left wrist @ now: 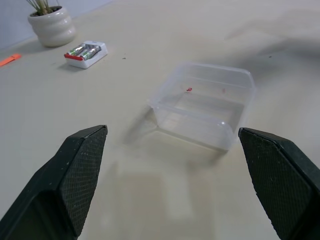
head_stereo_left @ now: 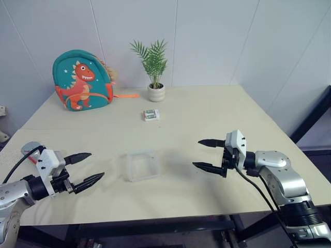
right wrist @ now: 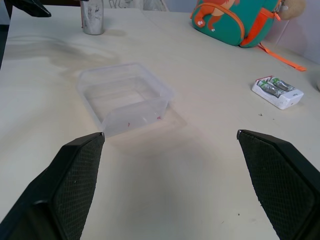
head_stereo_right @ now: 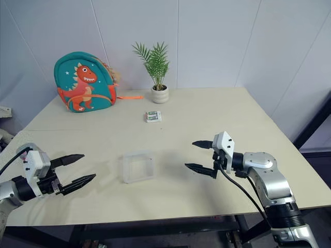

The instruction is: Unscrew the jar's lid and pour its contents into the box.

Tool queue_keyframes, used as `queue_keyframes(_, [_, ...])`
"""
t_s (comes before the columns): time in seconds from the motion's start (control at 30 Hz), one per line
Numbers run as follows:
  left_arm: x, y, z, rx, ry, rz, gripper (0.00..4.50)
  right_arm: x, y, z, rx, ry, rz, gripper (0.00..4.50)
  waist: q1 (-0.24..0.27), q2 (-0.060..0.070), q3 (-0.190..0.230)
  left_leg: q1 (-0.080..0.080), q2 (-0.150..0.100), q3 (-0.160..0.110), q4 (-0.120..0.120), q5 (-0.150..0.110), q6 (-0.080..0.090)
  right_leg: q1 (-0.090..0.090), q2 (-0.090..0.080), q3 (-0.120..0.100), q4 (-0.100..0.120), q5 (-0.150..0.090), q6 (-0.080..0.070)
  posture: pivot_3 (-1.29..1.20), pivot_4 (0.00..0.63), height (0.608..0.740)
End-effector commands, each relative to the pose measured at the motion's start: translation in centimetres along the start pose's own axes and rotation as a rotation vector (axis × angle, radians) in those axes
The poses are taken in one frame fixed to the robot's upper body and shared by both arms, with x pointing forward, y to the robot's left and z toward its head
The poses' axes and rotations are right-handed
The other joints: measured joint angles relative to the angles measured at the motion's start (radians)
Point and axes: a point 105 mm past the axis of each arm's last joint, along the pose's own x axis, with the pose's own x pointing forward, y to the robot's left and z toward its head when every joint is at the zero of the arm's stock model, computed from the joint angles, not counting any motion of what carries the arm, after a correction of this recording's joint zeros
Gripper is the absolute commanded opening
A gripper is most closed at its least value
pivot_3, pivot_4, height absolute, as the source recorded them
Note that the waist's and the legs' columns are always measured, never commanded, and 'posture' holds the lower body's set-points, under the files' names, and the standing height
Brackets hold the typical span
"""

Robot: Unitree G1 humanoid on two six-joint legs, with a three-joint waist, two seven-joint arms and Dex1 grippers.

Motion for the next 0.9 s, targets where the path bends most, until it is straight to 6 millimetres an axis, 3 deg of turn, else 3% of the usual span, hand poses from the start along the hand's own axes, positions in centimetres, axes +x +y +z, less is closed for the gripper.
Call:
queue_keyframes(0.03, [-0.6,-0.1,1.2,0.037,-0.032,0.040,4.48,0.9,-0.4,0.9,-0.024,-0.040,0.033,4.50,-0.006,0.000,0.000,0.000,0.000,0.000,0.000,0.000,0.000,0.000,0.000,0.000,0.000,0.000,0.000,0.00,0.150,0.740])
queue_keyframes(0.3, [-4.1,-0.7,-0.4,-0.024,-0.032,0.314,4.48,3.4,-0.2,2.2,-0.003,-0.117,0.135,4.50,-0.020,0.000,0.000,0.000,0.001,0.001,0.000,-0.001,0.000,-0.001,0.001,0.001,0.002,0.001,0.001,0.00,0.150,0.740])
queue_keyframes(0.47, [-8.0,-1.3,-2.1,-0.066,-0.014,0.569,4.48,5.3,0.3,4.4,-0.028,-0.195,0.210,4.50,-0.017,-0.001,0.000,0.000,0.001,0.001,0.001,-0.001,0.000,-0.001,0.001,0.001,0.001,0.000,0.000,0.00,0.150,0.740])
queue_keyframes(0.57, [-10.1,-0.5,-2.7,-0.067,-0.019,0.735,4.48,6.3,0.8,6.1,-0.042,-0.245,0.246,4.50,-0.016,-0.001,-0.001,0.000,0.001,0.001,0.002,-0.001,0.000,-0.001,0.001,0.001,0.001,0.000,-0.001,0.00,0.150,0.740])
queue_keyframes(0.73, [-11.7,1.0,-3.7,-0.071,-0.011,0.870,4.48,7.1,1.5,7.3,-0.058,-0.286,0.276,4.50,-0.013,-0.003,-0.002,0.000,0.001,0.001,0.002,-0.001,0.000,0.000,0.001,0.001,0.000,0.001,-0.002,0.00,0.150,0.740])
queue_keyframes(0.83, [-13.2,3.6,-4.6,-0.069,-0.004,1.018,4.48,7.3,1.4,8.3,-0.080,-0.316,0.277,4.50,-0.013,-0.004,-0.002,0.000,0.001,0.001,0.002,-0.001,0.000,0.000,0.001,0.001,-0.001,0.001,-0.002,0.00,0.150,0.740])
queue_keyframes(0.9, [-13.2,4.6,-5.1,-0.063,0.010,1.026,4.48,7.5,1.4,8.6,-0.089,-0.327,0.271,4.50,-0.013,-0.004,-0.002,0.000,0.002,0.000,0.002,-0.001,0.000,-0.001,0.002,0.001,0.000,0.001,-0.002,0.00,0.150,0.740])
